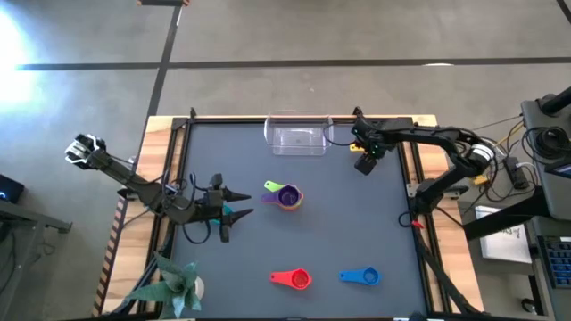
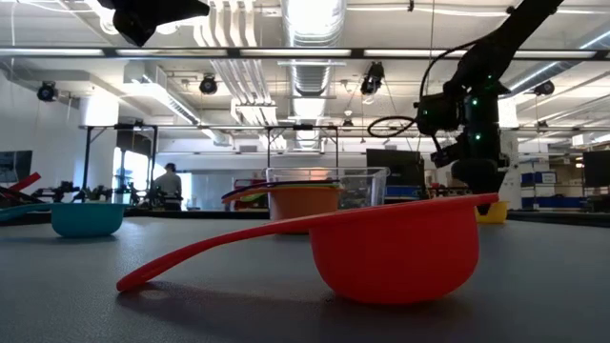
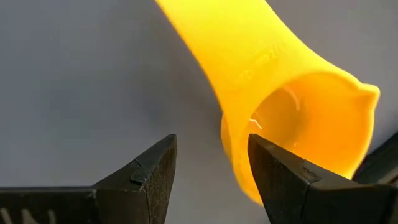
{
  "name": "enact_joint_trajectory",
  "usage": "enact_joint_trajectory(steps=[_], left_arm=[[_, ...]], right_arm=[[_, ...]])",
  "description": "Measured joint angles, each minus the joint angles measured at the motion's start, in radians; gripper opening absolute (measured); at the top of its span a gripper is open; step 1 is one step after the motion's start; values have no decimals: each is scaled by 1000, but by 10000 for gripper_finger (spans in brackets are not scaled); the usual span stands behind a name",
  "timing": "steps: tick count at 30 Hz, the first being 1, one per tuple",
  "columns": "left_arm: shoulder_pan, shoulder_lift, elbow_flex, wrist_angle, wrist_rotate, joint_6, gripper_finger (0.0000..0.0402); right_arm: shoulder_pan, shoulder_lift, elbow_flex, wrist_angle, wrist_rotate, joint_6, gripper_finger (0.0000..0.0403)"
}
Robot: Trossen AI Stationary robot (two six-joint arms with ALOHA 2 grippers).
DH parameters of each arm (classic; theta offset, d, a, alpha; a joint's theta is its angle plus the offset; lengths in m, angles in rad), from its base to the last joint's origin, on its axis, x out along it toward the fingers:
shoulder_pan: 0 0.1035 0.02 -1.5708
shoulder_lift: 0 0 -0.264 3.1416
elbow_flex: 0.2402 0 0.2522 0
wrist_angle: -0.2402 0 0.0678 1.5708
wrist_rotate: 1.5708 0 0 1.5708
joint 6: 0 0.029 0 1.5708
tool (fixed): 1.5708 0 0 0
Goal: Nest measuring cups in basket
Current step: Stack the yellow measuring cup on top of the purple measuring cup
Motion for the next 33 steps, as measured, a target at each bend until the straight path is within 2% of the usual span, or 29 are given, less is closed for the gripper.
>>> enact_joint_trajectory(steps=[11,18,23,33], left_arm=[[0,0,0,-1,-1,-4,160],[0,0,0,-1,-2,-4,160],[0,0,0,-1,-2,-4,160],[0,0,0,-1,-2,-3,160]], right_arm=[[-45,104,21,28,-12,-35,189],[-46,99,28,26,-36,-37,181],[-45,91,27,49,-45,-32,140],[-46,89,27,60,-49,-32,28]])
